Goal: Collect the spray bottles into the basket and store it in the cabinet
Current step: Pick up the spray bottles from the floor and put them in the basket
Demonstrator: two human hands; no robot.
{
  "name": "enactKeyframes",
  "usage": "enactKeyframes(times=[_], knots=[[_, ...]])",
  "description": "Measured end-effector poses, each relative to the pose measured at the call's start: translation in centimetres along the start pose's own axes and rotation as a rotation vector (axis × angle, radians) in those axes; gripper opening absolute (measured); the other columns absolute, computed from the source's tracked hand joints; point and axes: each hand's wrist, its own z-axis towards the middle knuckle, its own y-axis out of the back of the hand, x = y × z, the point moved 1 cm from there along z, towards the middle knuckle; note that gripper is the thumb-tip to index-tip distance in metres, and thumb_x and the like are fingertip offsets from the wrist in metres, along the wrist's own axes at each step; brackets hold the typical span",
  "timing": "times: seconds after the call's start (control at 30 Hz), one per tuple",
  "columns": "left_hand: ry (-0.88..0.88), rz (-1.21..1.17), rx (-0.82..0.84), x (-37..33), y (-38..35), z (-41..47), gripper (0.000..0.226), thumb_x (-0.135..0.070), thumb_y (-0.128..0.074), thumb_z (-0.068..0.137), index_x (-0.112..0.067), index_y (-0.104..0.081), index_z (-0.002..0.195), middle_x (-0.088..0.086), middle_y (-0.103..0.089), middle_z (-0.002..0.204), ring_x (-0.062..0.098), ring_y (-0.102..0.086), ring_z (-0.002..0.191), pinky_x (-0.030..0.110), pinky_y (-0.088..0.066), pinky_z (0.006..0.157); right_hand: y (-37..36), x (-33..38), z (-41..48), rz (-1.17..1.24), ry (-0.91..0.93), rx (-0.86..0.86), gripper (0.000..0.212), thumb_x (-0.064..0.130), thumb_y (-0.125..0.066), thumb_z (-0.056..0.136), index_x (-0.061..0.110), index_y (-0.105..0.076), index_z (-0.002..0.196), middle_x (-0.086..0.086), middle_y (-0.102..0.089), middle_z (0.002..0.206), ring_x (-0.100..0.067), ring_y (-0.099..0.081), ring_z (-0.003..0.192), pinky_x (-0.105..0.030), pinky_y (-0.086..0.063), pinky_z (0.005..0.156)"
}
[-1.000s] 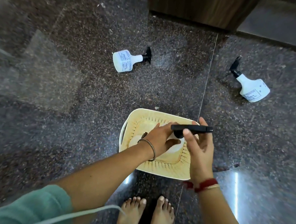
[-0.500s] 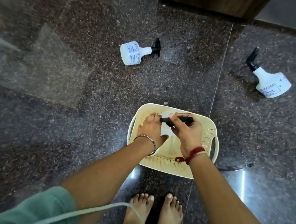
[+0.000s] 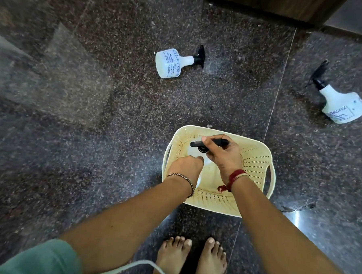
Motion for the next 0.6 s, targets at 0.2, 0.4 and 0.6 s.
enactKeyframes(times=[0.2, 0.4, 0.6], knots=[[0.002, 0.068, 0.070, -1.1, 0.4, 0.3, 0.033, 0.005, -0.058, 0.079, -0.006, -0.048, 0.109, 0.014, -0.061, 0.104, 0.032, -0.060, 0.098, 0.035, -0.043, 0.066, 0.8, -1.1, 0.2, 0.035, -0.063, -0.006, 0.025, 0.023, -0.077, 0.074, 0.017, -0.064, 0.094, -0.005, -0.066, 0.097, -0.012, -0.066, 0.079, -0.033, -0.050, 0.074], [-0.091, 0.147, -0.076, -2.1, 1.8, -0.9, 0.025, -0.022, -0.053, 0.089, -0.011, -0.050, 0.111, 0.011, -0.061, 0.103, 0.028, -0.061, 0.091, 0.033, -0.037, 0.059, 3.5, 0.1, -0.4, -0.172, 0.041, -0.154, 0.061, 0.065, -0.063, 0.068, 0.030, -0.052, 0.117, 0.001, -0.056, 0.123, -0.016, -0.056, 0.108, -0.045, -0.048, 0.096], [-0.373, 0.100, -0.294, -5.9, 7.0, 1.4, 0.033, -0.032, -0.042, 0.092, -0.015, -0.040, 0.120, 0.010, -0.055, 0.118, 0.031, -0.055, 0.103, 0.036, -0.042, 0.071, 12.6, 6.2, 2.4, -0.572, 0.403, -0.402, 0.053, 0.047, -0.062, 0.082, 0.021, -0.046, 0.125, -0.006, -0.042, 0.125, -0.024, -0.053, 0.109, -0.044, -0.045, 0.098]])
